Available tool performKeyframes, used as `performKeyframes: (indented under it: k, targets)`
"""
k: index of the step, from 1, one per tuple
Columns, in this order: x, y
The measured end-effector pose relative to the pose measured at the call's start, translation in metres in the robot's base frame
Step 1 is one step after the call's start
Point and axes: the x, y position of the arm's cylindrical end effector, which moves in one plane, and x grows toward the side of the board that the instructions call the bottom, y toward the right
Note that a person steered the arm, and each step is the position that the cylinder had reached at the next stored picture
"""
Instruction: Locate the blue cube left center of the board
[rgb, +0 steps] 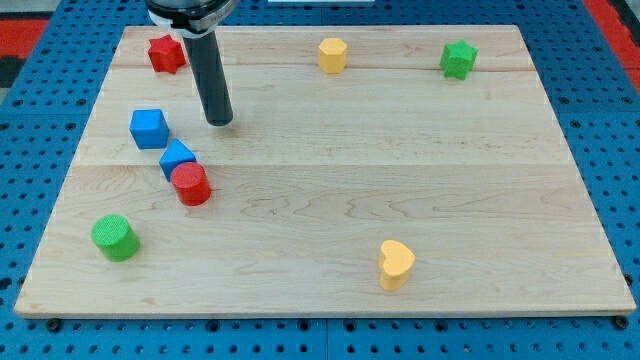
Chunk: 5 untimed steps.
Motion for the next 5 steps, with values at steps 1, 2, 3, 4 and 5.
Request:
performKeyframes:
  k: [1, 2, 3, 4, 5]
  targets:
    - [0.0, 0.004]
    - [0.0, 0.004]
    - [0.0, -0.025]
    - [0.009, -0.027]
    - [0.024, -0.051]
